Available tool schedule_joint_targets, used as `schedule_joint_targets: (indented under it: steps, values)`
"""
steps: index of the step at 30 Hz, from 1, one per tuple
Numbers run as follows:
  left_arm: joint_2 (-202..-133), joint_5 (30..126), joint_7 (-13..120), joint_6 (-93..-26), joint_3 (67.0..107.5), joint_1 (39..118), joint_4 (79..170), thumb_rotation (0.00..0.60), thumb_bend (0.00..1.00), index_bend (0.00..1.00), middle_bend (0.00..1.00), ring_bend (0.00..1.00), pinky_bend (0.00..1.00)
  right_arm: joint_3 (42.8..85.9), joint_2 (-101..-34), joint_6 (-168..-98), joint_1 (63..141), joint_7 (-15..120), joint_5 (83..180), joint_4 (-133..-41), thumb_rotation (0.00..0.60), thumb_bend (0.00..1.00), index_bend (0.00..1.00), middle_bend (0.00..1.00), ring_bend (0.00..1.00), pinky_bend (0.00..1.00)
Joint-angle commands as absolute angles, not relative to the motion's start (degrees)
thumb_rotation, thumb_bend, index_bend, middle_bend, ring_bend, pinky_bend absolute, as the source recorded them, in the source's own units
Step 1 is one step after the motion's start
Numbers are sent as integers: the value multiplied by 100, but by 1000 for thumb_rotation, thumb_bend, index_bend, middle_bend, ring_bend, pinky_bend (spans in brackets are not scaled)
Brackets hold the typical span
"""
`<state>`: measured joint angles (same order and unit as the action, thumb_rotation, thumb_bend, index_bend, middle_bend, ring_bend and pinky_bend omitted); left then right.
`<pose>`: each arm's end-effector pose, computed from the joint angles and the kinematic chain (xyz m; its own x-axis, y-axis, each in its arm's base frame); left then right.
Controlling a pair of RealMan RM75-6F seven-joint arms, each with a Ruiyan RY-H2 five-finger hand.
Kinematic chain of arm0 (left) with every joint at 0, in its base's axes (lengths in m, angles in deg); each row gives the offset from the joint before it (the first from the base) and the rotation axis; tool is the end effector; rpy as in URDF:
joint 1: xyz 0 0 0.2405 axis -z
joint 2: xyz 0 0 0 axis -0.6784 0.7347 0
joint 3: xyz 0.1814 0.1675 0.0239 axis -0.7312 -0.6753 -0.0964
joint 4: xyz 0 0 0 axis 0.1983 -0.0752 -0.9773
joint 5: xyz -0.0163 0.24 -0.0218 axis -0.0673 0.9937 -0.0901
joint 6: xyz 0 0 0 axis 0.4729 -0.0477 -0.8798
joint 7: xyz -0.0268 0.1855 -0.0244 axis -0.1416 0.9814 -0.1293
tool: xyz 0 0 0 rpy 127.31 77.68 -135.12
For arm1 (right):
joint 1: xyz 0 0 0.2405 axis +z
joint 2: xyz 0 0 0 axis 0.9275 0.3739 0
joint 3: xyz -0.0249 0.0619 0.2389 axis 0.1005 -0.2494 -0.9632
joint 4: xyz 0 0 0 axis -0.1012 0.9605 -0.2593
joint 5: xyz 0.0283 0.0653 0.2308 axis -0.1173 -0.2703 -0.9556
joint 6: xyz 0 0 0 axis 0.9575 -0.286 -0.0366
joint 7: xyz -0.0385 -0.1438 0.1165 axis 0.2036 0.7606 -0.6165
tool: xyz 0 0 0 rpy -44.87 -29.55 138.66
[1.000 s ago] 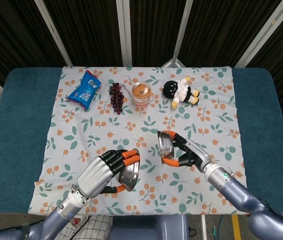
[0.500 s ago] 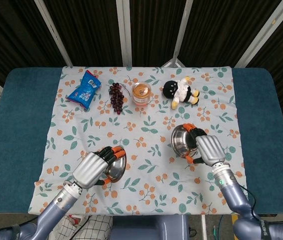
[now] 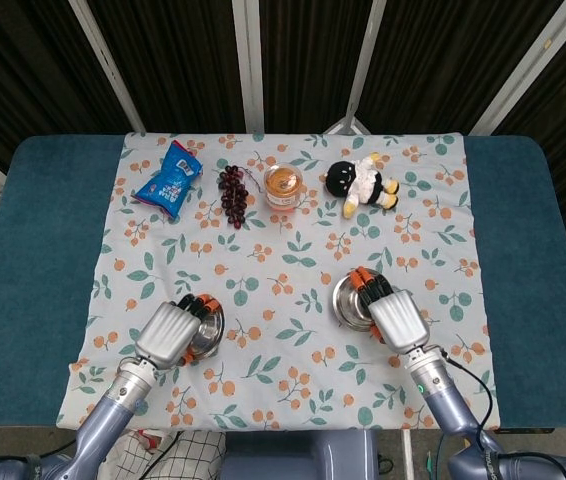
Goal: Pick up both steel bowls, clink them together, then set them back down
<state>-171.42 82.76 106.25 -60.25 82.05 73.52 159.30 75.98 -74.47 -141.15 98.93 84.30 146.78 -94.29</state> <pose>-0.1148 0.2703 -0.0661 0.6817 0.1977 0.7044 0.6981 -0.4639 -0.5454 -0.1945 -0.3133 -0.0548 0.6701 -0.0423 0.7410 -0.6917 -0.3978 0.6028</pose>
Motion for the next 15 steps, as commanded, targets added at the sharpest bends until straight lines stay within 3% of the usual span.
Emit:
schedule_joint_targets:
  steps: [1, 6, 9, 12, 15]
  values:
    - [-17207, 8083, 10816, -6024, 8208, 7451, 15924, 600, 354, 338, 508, 387, 461, 7615, -7468, -14052, 9868, 8409, 14740, -9392, 600, 385, 305, 434, 484, 620]
    - [-17258, 8030, 10758, -6016, 8173, 7529, 15800, 600, 209, 118, 311, 237, 355, 7645, -7369, -13832, 9826, 8663, 14654, -9570, 600, 385, 14, 171, 239, 426]
    - [-17267, 8038, 10670, -6035, 8164, 7548, 15777, 600, 130, 18, 164, 108, 300, 7614, -7335, -13774, 9787, 8826, 14542, -9699, 600, 387, 0, 52, 139, 314]
    - [-17271, 8126, 10529, -6064, 8143, 7552, 15746, 600, 93, 0, 22, 6, 263, 7564, -7331, -13765, 9738, 9043, 14404, -9821, 560, 389, 0, 3, 65, 228]
    - [-17278, 8177, 10408, -6097, 8117, 7547, 15712, 600, 59, 0, 0, 0, 233, 7525, -7277, -13647, 9709, 9146, 14205, -10084, 488, 368, 0, 0, 17, 201]
